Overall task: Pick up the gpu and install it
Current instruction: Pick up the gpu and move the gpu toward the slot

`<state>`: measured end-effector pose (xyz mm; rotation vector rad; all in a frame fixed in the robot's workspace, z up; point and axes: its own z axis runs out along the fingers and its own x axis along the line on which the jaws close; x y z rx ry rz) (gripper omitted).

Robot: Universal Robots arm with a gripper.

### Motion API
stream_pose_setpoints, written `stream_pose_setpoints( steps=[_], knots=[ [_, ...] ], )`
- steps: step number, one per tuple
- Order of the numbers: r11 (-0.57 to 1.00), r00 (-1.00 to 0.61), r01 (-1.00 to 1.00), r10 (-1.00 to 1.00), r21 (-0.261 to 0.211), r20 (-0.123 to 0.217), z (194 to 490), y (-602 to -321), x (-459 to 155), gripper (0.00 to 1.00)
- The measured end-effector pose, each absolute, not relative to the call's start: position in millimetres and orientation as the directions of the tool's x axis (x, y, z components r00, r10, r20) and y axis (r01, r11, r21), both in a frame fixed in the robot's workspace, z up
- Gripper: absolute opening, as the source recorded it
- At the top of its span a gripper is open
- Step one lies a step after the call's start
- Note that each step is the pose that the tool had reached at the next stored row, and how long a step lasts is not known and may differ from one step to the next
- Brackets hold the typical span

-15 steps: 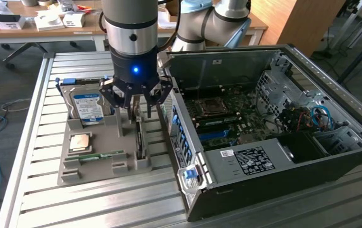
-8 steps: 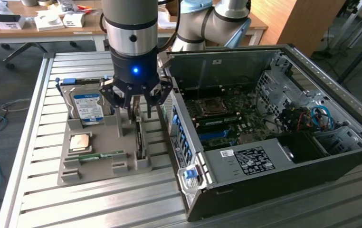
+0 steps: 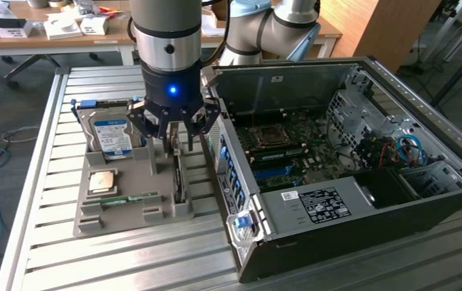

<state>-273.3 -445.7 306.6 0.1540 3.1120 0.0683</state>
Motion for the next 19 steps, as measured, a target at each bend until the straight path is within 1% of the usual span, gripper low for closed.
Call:
stream_pose_setpoints(
  steps=[19],
  knots=[
    [0.994,-0.995,0.098,0.099,0.045,-0.023,282,-446,-273,0.47]
  ],
)
